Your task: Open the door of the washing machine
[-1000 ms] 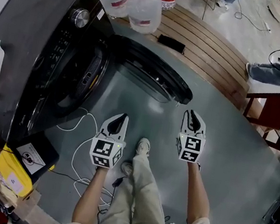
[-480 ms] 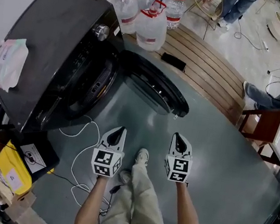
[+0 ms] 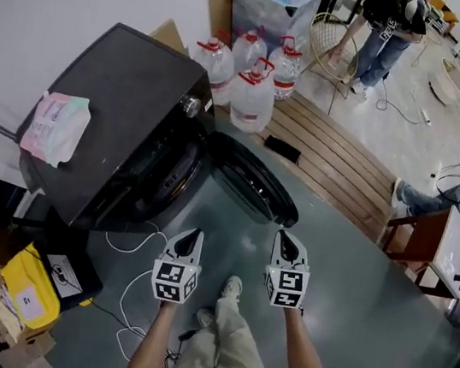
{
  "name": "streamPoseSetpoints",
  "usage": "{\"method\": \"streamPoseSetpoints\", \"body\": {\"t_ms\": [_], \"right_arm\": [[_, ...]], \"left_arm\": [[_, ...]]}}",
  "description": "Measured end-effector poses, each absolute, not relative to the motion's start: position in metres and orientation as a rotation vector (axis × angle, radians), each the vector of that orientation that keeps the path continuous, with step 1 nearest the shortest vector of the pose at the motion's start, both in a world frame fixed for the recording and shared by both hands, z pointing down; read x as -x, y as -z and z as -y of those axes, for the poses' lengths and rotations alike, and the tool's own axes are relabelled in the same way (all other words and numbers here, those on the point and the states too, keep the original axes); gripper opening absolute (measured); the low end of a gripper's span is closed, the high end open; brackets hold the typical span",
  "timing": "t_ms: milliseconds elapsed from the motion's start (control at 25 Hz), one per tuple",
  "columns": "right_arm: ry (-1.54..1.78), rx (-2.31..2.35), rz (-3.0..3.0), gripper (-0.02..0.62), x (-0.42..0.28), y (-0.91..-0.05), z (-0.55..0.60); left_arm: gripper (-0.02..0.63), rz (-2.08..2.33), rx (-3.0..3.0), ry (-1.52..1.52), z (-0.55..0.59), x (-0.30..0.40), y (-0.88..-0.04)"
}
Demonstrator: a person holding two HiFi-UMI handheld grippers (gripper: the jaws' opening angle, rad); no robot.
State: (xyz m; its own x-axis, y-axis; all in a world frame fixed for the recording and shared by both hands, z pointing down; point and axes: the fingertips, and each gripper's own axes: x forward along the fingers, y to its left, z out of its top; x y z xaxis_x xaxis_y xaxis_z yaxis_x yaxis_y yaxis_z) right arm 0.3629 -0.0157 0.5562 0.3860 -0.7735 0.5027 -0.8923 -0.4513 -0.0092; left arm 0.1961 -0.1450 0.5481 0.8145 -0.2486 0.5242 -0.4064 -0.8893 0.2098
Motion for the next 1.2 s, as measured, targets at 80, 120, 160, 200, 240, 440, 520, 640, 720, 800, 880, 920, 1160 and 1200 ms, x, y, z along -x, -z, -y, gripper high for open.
{"method": "streamPoseSetpoints", "body": {"t_ms": [80, 120, 160, 200, 240, 440, 520, 640, 720, 800, 880, 920, 1160, 1200], "right_arm": [[-0.622, -2.389, 1.484, -0.002, -0.363, -0.534, 0.021], [-0.609, -2.390, 1.491, -0.002, -0.363, -0.523, 0.023], [-0.595, -2.389, 1.498, -0.002, -0.364, -0.513, 0.026], [-0.579, -2.387, 1.506, -0.002, -0.365, -0.503, 0.028], [-0.562, -2.387, 1.513, -0.002, -0.365, -0.494, 0.030], [-0.511, -2.405, 1.520, -0.002, -0.361, -0.448, 0.024], [-0.477, -2.403, 1.524, -0.002, -0.355, -0.429, 0.023], [-0.427, -2.411, 1.531, -0.002, -0.349, -0.398, 0.023], [-0.406, -2.420, 1.536, -0.002, -0.343, -0.382, 0.021], [-0.394, -2.436, 1.543, -0.002, -0.340, -0.369, 0.017], [-0.385, -2.446, 1.547, -0.002, -0.337, -0.358, 0.011], [-0.382, -2.448, 1.547, -0.002, -0.334, -0.353, 0.007], [-0.382, -2.459, 1.538, -0.002, -0.329, -0.339, -0.019], [-0.387, -2.457, 1.536, -0.002, -0.328, -0.339, -0.025]], "left_arm": [[0.008, 0.508, -2.703, -0.698, 0.149, -0.195, -0.526], [0.008, 0.513, -2.713, -0.689, 0.152, -0.194, -0.516], [0.008, 0.519, -2.722, -0.678, 0.155, -0.195, -0.506], [0.008, 0.525, -2.731, -0.667, 0.158, -0.195, -0.496], [0.008, 0.534, -2.740, -0.654, 0.161, -0.196, -0.486], [0.008, 0.560, -2.765, -0.608, 0.163, -0.188, -0.442], [0.008, 0.563, -2.776, -0.603, 0.162, -0.183, -0.427], [0.008, 0.561, -2.799, -0.592, 0.161, -0.178, -0.405], [0.008, 0.566, -2.811, -0.586, 0.157, -0.172, -0.393], [0.008, 0.575, -2.820, -0.570, 0.155, -0.166, -0.381], [0.008, 0.584, -2.826, -0.556, 0.151, -0.162, -0.370], [0.008, 0.586, -2.831, -0.552, 0.149, -0.159, -0.365], [0.008, 0.607, -2.867, -0.533, 0.140, -0.149, -0.339], [0.008, 0.612, -2.865, -0.531, 0.136, -0.146, -0.337]]}}
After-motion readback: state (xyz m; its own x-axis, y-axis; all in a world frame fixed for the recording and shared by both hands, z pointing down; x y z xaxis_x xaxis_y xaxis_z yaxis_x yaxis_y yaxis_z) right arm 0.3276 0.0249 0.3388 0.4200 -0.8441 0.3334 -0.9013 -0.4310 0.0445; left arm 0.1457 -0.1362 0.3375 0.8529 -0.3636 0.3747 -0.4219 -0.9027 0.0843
